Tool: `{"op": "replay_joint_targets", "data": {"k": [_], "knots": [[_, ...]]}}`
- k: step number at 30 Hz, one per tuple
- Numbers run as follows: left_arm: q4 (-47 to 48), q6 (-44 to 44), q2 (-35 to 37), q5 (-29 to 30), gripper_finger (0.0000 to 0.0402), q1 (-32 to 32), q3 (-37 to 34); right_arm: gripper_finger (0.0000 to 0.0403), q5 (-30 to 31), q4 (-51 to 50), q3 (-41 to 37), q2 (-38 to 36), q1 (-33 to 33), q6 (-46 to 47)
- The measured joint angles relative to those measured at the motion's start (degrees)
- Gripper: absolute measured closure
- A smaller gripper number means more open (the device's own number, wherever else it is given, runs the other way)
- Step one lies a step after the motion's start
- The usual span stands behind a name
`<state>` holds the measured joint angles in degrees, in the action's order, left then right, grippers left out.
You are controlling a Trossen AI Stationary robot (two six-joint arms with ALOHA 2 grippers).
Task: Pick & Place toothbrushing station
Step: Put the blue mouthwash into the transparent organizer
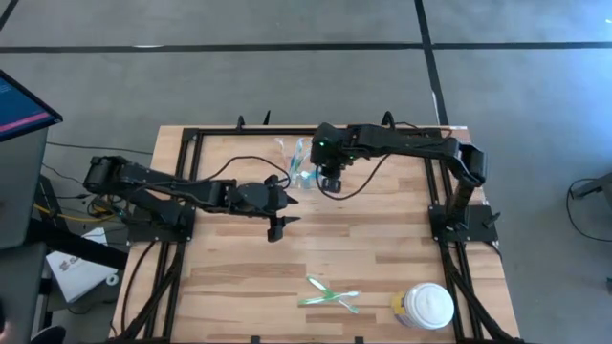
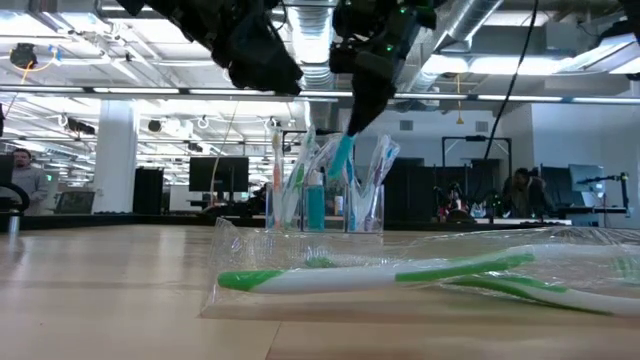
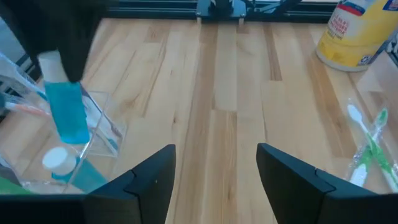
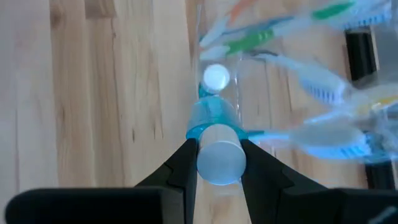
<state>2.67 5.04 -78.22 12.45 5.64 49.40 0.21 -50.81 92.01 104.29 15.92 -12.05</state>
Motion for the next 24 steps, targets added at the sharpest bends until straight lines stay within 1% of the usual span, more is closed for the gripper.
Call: {"op": "replay_joint_targets", "data": {"k": [4,6,9,15,24], "knots": [[0.0,0.2,0.0,0.0,0.0184,-0.1,-1.5,0.0317,-0.3,-2.6,4.3,2.8,0.0,-1.3],[-0.2,0.2,0.0,0.0,0.0184,-0.1,-1.7,0.0317,-0.2,-3.7,5.4,3.0,0.3,-1.5],[-0.7,0.2,0.0,0.0,0.0184,-0.1,-1.7,0.0317,-0.2,-3.6,5.4,3.0,0.4,-1.9],[-1.4,0.0,0.0,0.0,0.0184,-0.1,-1.7,0.0317,-0.2,-6.5,5.4,2.8,1.1,-1.6],[-1.6,0.0,0.0,0.0,0.0184,-0.1,-1.7,0.0317,-0.2,-6.1,5.4,2.7,1.0,-1.7]]}}
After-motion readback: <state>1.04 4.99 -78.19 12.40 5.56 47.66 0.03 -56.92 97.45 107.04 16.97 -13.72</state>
